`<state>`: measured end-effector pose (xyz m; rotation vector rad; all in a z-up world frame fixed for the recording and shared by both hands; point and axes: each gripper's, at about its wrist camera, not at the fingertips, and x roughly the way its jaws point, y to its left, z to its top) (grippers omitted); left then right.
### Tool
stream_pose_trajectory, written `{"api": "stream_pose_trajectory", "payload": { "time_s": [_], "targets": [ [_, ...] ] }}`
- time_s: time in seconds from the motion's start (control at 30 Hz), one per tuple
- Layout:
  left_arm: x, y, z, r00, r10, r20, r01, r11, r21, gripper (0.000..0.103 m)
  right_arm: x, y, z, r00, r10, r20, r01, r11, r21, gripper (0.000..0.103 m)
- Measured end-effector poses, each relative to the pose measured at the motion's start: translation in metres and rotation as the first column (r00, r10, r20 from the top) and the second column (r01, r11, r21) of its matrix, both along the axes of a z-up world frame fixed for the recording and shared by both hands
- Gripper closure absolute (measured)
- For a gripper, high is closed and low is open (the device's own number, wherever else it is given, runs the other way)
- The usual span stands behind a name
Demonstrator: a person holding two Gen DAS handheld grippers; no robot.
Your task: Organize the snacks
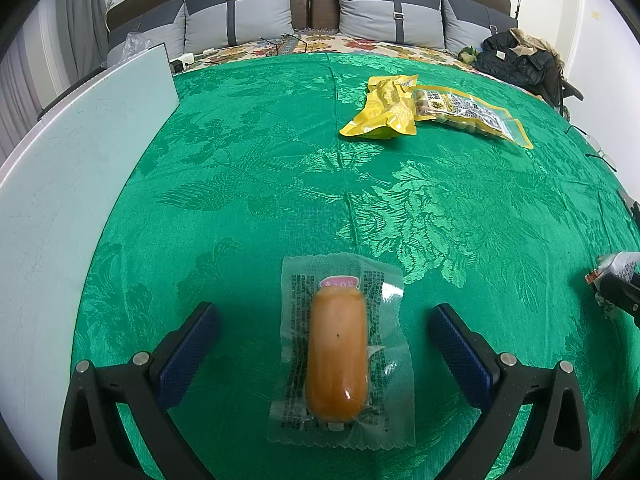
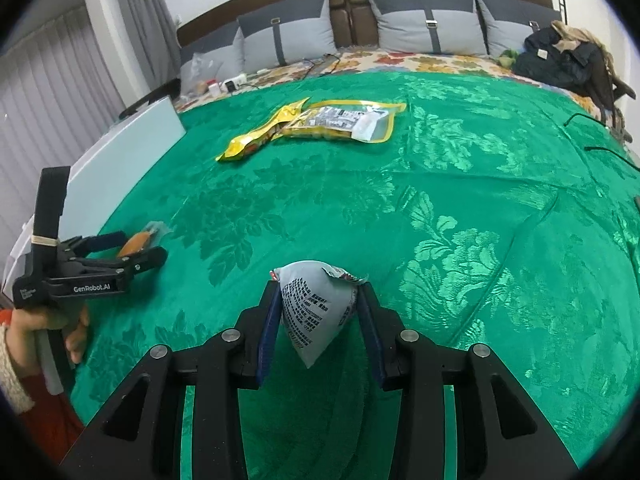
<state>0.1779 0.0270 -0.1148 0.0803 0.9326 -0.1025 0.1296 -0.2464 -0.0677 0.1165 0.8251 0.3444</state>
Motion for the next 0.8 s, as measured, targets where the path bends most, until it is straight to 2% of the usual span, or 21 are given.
{"api": "stream_pose_trajectory", "payload": {
  "time_s": [0.63,0.7,0.8],
  "targets": [
    [0.0002,-0.0015,0.0001,1.000,0.002,0.001,-0.002,1.000,0.010,0.000,0.0003,0.0036,0.0034,1.000,0.017,0.015,-0.017,1.000,0.002,0.063],
    [-0.0013,-0.0030,0.0002,1.000,0.009,-0.011,-0.009,1.000,0.016,0.000,-0.0009,0.0011,0.0056,1.000,0.013,0.023,-0.013,1.000,0.004,0.063],
    [-0.0045,-0.0045,0.0018,0.997,0.010,-0.073,-0.008,1.000,0.024,0.000,-0.0022,-0.0034,0.0088,1.000,0.002,0.030,-0.003,1.000,0.011,0.063]
  ]
}}
